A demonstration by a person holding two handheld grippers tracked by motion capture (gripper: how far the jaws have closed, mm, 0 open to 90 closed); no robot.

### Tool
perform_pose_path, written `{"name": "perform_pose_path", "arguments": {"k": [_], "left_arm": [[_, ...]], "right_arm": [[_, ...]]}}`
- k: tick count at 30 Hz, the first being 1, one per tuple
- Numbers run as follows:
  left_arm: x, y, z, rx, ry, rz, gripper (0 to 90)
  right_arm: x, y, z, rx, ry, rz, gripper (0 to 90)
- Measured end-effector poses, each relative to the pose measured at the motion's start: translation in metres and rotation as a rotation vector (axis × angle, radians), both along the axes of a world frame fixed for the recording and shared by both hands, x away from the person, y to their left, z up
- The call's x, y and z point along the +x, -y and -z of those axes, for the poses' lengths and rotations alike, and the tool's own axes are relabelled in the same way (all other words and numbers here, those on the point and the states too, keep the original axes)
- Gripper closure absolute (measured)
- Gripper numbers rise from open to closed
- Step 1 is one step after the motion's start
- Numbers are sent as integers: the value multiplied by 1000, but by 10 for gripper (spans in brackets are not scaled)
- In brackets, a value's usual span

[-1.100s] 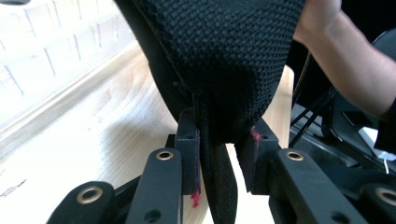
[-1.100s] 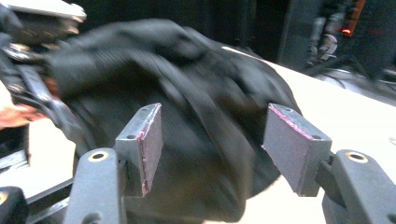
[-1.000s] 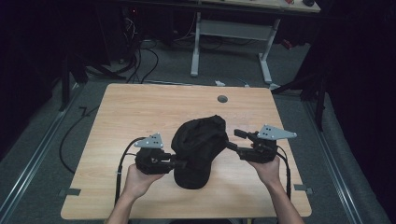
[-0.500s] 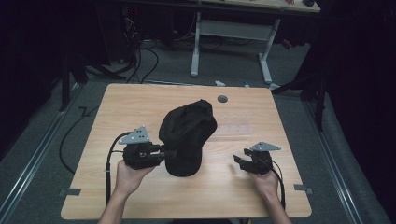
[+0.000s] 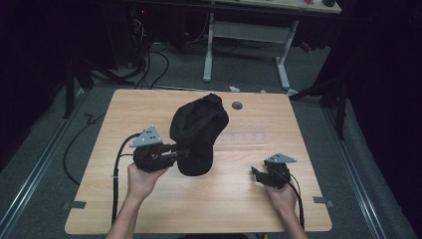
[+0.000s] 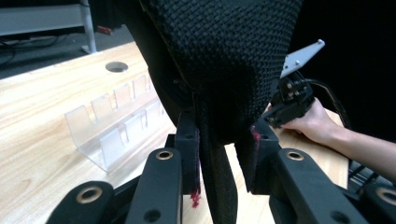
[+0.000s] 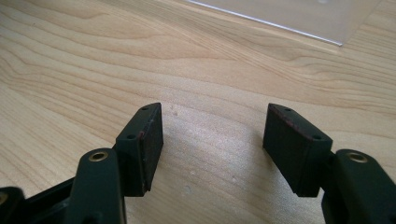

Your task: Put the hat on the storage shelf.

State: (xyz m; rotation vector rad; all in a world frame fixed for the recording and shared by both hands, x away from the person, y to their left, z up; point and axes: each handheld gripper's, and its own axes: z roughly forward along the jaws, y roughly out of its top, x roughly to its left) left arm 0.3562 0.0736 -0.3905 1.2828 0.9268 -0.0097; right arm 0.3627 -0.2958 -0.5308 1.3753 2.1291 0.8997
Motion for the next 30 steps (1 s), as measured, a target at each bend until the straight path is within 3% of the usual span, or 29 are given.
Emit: {"name": "perform_pose_path", "arguments": {"k": [19,30], "left_arm": [[27,-1,-18,-31,42,-144,717],[42,8,-16,12,91,-217,717]], "right_arm": [[1,0,0,-5,-1,11,350],[1,0,0,-4,-1,12,350]]}}
